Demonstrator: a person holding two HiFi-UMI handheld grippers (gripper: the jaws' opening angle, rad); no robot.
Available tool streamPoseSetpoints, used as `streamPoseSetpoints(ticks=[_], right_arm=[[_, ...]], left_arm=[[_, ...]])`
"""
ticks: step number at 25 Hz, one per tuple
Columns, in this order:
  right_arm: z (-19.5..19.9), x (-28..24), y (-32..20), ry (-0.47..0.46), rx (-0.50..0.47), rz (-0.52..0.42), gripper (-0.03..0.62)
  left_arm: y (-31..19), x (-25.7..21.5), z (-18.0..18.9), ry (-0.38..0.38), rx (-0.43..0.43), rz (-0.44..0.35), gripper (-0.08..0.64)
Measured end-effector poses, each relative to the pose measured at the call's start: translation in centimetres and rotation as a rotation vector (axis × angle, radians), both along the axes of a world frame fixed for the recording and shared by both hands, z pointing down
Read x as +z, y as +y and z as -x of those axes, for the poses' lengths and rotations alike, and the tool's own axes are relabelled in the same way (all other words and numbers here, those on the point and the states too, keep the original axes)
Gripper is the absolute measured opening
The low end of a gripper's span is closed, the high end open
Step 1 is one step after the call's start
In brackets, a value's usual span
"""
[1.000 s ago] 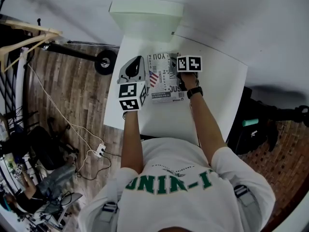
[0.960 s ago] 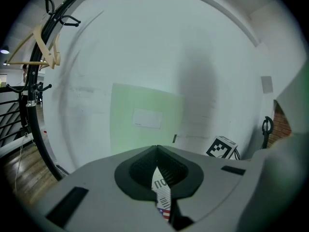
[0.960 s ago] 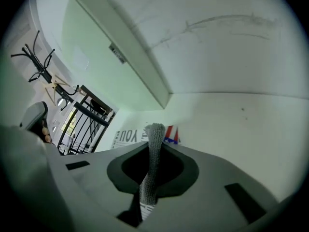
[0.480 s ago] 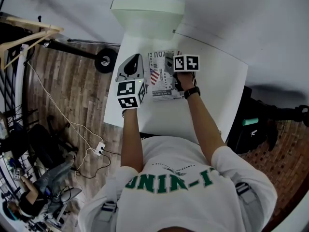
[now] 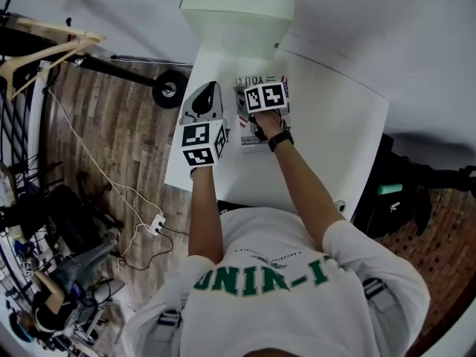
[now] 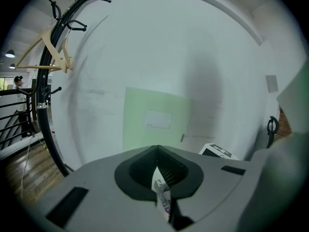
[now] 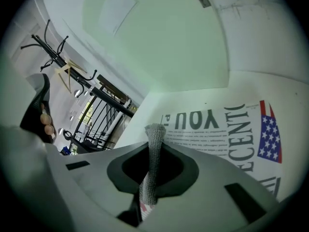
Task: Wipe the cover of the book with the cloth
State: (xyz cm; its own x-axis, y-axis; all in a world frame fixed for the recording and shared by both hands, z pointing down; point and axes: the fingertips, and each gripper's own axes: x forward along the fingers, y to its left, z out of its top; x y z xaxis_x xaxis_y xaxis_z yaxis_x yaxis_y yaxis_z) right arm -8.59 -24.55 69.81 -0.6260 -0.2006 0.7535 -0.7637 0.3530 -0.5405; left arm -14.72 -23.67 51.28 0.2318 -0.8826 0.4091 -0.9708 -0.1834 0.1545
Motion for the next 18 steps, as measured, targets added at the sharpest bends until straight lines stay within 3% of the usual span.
streamPoseSetpoints(ticks=[4,11,18], right_arm=[[-4.0,0.0,-0.6,0.025,0.056,-0.008,0.033],[-14.6,-0.4,-2.5,0.116,0.23,-0.039,0.033],[-15.6,-0.3,-2.5,0.12,0.255,-0.036,0.033]], left_arm=[[-0.3,0.2,-0.7,0.009,0.014,0.002,0.012],[-0.9,0.2,-2.5,0.016,0.05,-0.001,0.013],[-0.6,0.3,-2.5,0.021,0.039,-0.004,0.012]])
